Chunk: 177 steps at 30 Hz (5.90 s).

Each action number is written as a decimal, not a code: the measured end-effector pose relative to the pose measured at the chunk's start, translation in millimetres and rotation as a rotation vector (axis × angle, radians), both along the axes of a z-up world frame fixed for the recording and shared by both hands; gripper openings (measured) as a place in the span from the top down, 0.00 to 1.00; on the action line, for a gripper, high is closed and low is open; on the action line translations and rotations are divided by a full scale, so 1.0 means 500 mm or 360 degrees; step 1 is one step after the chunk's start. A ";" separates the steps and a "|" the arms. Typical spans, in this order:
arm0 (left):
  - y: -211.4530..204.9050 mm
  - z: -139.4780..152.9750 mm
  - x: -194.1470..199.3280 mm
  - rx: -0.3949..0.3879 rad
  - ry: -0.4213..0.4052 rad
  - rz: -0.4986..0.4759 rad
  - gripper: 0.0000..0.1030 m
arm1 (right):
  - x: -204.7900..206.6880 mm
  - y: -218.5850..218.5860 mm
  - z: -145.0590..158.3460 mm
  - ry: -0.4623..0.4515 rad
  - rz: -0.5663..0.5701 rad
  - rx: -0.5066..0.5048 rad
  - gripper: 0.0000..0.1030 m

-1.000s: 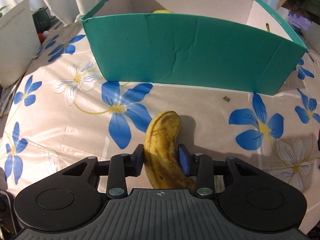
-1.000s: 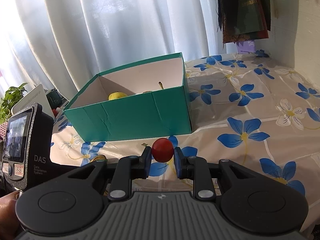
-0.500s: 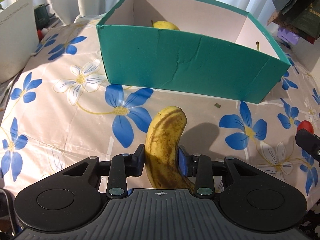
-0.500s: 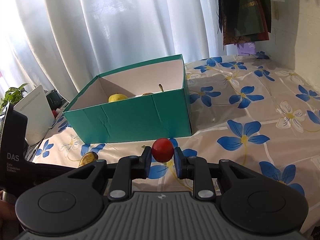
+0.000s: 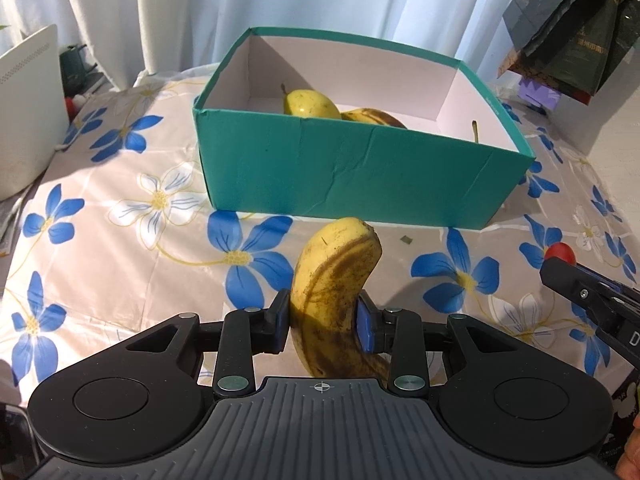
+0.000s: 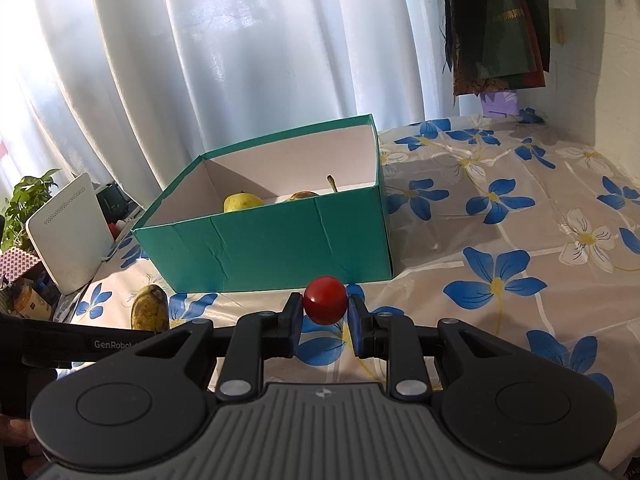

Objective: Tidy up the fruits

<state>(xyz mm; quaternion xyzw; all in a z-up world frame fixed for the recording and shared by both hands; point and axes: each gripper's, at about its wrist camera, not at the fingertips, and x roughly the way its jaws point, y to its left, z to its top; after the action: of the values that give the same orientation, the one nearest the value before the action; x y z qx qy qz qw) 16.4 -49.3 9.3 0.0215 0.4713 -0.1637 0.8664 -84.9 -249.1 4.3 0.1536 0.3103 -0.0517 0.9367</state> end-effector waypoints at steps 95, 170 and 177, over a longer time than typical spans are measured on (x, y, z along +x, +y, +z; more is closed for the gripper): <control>0.096 0.088 0.066 0.0049 -0.0238 0.0279 0.01 | 0.036 0.002 0.088 -0.0153 -0.0124 -0.0198 0.77; 0.113 0.033 0.043 0.0214 -0.0056 0.0264 0.00 | 0.216 0.076 0.056 0.0051 0.0033 -0.0455 0.00; 0.095 0.051 0.053 0.0223 -0.0115 0.0240 0.00 | 0.191 0.071 0.050 0.0143 -0.0016 -0.0318 0.00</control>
<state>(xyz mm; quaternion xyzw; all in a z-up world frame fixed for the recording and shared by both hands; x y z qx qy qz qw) 42.9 -2.0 34.8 0.0524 0.4504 -0.0639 0.8890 10.5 -213.8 29.3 0.0586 0.3447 -0.0939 0.9322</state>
